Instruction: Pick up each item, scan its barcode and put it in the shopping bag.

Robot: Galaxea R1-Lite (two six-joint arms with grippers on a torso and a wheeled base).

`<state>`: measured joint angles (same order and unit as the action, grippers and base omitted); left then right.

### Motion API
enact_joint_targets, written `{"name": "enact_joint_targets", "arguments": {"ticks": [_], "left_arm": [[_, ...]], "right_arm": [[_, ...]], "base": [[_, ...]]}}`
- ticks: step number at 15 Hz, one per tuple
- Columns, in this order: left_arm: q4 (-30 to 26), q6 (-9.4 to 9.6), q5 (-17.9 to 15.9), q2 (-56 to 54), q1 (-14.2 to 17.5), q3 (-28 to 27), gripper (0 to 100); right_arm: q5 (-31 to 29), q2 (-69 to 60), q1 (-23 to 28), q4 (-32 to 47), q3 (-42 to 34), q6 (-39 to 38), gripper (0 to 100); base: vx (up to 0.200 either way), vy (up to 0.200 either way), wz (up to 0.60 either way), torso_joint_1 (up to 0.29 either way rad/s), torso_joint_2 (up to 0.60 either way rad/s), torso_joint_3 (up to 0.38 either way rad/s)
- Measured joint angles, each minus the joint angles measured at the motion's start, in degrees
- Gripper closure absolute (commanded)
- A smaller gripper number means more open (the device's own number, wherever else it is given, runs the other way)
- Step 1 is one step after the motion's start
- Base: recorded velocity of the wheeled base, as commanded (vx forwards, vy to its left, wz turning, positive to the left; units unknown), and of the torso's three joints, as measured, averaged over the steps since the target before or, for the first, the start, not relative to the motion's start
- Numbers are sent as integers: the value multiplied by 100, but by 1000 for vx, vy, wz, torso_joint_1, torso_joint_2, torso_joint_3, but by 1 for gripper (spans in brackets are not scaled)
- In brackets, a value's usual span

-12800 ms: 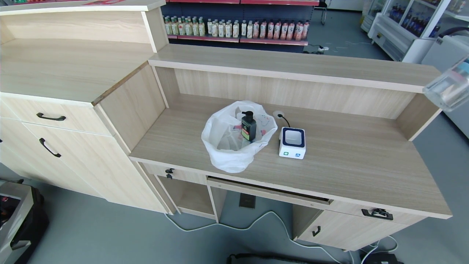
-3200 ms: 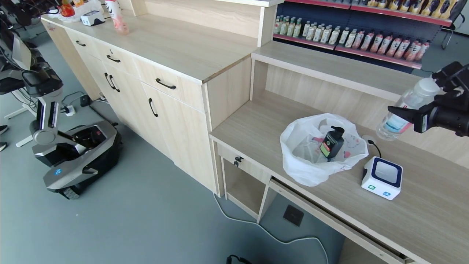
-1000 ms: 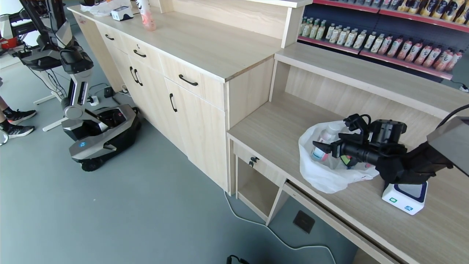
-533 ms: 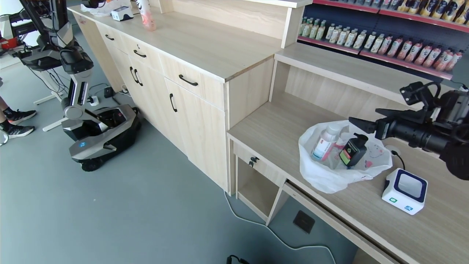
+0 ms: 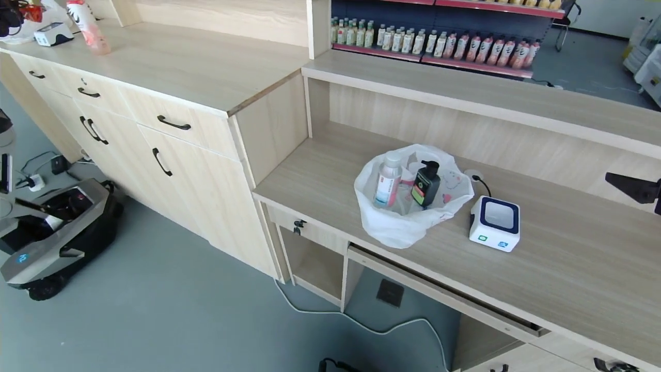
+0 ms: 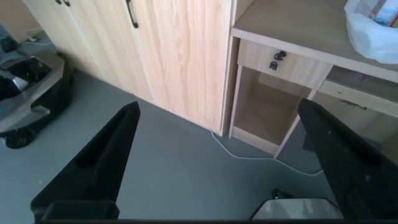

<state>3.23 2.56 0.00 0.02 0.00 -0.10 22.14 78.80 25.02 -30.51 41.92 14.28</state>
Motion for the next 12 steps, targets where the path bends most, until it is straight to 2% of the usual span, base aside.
{"name": "enact_joint_targets", "arguments": {"ticks": [3,5,6,8,12], "left_arm": [[0,0,0,0,0,0,0],[-4,0,0,0,0,0,0],[-4,0,0,0,0,0,0],[0,0,0,0,0,0,0],[0,-2,0,0,0,0,0]], "right_arm": [[-521,-841,128,1178,-94,-98,0],[-930,-1364,-73,1992,-108,-212,0],[-1182,-1618,-276,2231,-111,-319,0],[-1254,-2024,-644,2293,-124,-508,0],[-1295,-2717,-895,2165,-605,-561,0]], "base": [[0,0,-600,-189,341,145],[0,0,-600,-203,354,161],[0,0,0,-198,373,149],[0,0,0,-122,229,105],[0,0,0,-9,16,7]]}}
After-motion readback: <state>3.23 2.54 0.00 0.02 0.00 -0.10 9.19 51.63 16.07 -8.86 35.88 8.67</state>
